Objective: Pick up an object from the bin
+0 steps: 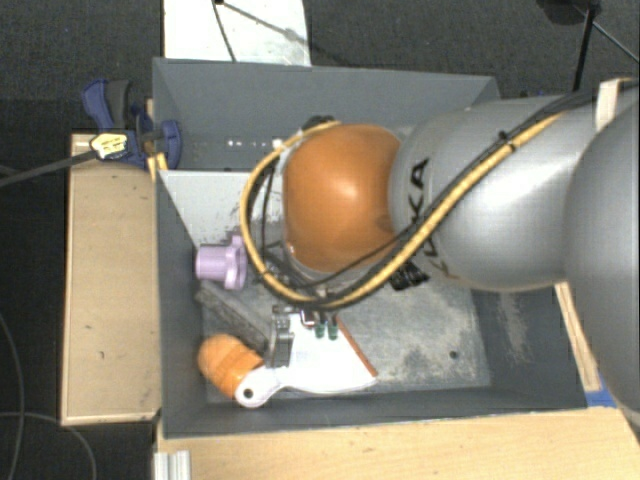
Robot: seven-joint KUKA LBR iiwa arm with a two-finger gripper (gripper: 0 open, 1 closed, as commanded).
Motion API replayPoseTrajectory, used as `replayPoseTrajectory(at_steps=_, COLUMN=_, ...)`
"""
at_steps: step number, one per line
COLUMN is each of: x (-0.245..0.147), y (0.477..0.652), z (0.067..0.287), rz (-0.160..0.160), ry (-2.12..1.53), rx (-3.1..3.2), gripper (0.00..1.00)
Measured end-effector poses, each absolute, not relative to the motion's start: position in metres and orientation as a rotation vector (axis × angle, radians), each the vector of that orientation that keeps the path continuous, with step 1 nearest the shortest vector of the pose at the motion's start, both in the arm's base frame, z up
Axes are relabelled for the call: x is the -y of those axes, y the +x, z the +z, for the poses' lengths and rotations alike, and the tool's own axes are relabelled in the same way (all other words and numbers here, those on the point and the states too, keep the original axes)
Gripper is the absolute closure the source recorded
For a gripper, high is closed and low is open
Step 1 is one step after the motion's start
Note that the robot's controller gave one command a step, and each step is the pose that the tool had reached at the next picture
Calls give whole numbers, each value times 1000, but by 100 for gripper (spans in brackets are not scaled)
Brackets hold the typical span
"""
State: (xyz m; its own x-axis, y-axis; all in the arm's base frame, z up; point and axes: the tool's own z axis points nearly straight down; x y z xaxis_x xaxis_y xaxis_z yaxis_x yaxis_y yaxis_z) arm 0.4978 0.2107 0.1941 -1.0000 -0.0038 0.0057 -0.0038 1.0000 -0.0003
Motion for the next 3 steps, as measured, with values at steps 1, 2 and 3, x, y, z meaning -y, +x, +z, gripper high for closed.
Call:
replayPoseTrajectory(at_steps=1, x=-209, y=499, z=199, rz=-2, ry=-3, rx=3143, gripper=0)
replayPoseTrajectory(at_steps=2, x=-194, y=507, z=158, rz=-7, ry=46, rx=3152, gripper=0)
replayPoseTrajectory(at_steps=3, x=-171, y=516, z=116, rz=-1, ry=68, rx=3143, gripper=0)
